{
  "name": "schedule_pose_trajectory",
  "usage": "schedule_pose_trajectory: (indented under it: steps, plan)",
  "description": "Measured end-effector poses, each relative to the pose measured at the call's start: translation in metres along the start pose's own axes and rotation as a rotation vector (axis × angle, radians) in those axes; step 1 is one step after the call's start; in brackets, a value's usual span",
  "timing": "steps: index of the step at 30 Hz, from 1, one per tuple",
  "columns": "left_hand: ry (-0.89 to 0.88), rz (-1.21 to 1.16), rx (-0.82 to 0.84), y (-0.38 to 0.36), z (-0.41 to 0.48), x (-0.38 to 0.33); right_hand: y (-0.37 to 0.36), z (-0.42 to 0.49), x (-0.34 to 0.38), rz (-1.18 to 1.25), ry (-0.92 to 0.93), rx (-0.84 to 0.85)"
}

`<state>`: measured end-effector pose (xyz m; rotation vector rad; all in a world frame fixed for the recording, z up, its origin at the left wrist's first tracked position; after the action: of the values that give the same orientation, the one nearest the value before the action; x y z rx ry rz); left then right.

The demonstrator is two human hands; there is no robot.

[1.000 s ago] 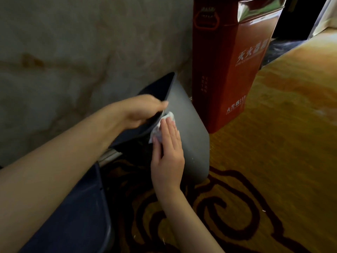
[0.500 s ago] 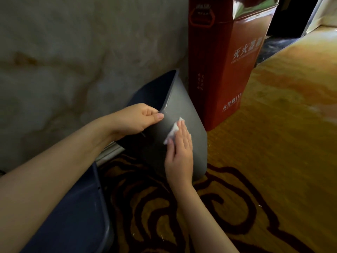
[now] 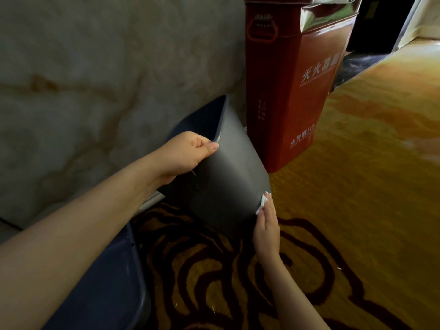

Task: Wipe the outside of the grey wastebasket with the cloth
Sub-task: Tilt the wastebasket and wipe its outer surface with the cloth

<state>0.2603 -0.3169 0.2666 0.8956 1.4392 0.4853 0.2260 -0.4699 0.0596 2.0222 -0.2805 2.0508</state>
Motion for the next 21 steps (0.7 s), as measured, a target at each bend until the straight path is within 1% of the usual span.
schedule_pose_trajectory:
  steps: [3, 6, 8, 11, 14, 16, 18, 21]
  plan:
    - [0.053, -0.033, -0.071, 0.012, 0.003, -0.003, 0.006, 0.011, 0.016, 0.028, -0.034, 0.014]
    - [0.168, -0.096, -0.152, 0.034, 0.003, 0.005, 0.006, 0.023, 0.044, 0.000, -0.036, 0.084]
    - [0.219, -0.167, -0.181, 0.043, 0.000, 0.010, -0.001, 0.024, 0.068, -0.010, -0.003, 0.130]
    - [0.271, -0.254, -0.200, 0.048, -0.004, 0.015, -0.027, 0.014, 0.120, -0.010, 0.147, 0.197]
    - [0.288, -0.293, -0.207, 0.047, -0.005, 0.013, -0.062, -0.010, 0.179, -0.011, 0.404, 0.252]
    - [0.291, -0.329, -0.234, 0.051, -0.003, 0.011, -0.080, -0.027, 0.208, 0.001, 0.540, 0.268]
    - [0.302, -0.395, -0.233, 0.054, -0.001, 0.010, -0.092, -0.038, 0.225, 0.004, 0.619, 0.268]
    - [0.371, -0.500, -0.188, 0.057, 0.001, 0.016, -0.101, -0.042, 0.233, -0.035, 0.643, 0.293]
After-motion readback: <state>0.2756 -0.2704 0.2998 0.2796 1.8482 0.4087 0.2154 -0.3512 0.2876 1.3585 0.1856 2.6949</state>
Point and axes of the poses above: each hand's wrist, its own z-axis towards the middle knuckle, its own y-axis out of the back of the hand, x = y × z, the point moved 9 cm from there along z, towards the middle knuckle, and after that the axes turned 14 degrees about z, right-handed, at the moved point
